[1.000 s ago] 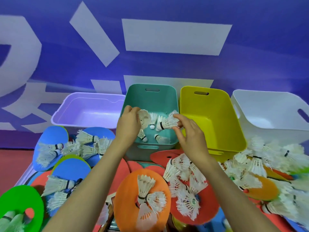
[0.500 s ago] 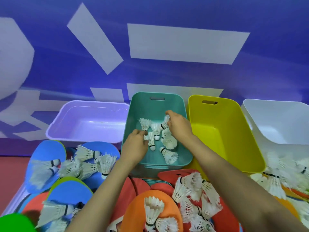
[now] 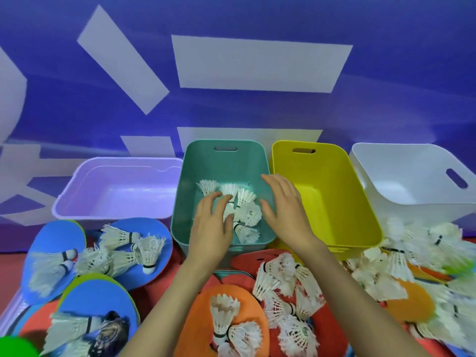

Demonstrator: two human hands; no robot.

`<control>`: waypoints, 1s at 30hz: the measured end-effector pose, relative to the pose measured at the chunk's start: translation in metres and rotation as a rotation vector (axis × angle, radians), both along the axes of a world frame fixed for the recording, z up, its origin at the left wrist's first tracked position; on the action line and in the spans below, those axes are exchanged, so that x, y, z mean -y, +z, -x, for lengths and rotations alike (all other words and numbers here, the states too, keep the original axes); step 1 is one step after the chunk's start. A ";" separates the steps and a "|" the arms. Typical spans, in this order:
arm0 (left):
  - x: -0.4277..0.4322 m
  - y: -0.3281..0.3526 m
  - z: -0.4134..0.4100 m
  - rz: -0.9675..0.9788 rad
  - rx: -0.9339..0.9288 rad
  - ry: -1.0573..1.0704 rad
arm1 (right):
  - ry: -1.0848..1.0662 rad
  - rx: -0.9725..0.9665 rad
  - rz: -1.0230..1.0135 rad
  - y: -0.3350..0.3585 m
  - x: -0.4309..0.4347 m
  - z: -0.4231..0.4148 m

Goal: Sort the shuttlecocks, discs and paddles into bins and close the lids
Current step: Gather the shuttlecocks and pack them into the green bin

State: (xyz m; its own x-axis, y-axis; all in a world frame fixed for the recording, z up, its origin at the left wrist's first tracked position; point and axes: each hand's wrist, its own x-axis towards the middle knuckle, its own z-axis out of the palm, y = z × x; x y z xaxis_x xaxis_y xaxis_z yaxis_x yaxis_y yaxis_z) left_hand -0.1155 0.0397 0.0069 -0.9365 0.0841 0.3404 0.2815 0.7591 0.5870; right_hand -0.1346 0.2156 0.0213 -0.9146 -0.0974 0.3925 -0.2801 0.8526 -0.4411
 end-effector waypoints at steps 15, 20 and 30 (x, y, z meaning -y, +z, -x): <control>-0.093 -0.072 -0.096 0.491 0.044 -0.205 | -0.130 0.305 -0.045 -0.072 -0.099 -0.156; -0.098 -0.077 -0.086 0.507 0.087 -0.140 | -0.181 0.462 -0.067 -0.079 -0.103 -0.158; -0.093 -0.035 -0.112 0.190 -0.044 -0.162 | -0.186 0.428 0.287 -0.075 -0.089 -0.148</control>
State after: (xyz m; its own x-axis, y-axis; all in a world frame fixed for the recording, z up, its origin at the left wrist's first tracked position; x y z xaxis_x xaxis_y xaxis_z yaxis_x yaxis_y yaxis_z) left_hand -0.0032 0.1325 -0.0278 -0.8900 0.2985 0.3445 0.4310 0.7972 0.4226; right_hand 0.0134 0.3050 -0.0541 -0.9900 0.1376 -0.0316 0.1198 0.6995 -0.7045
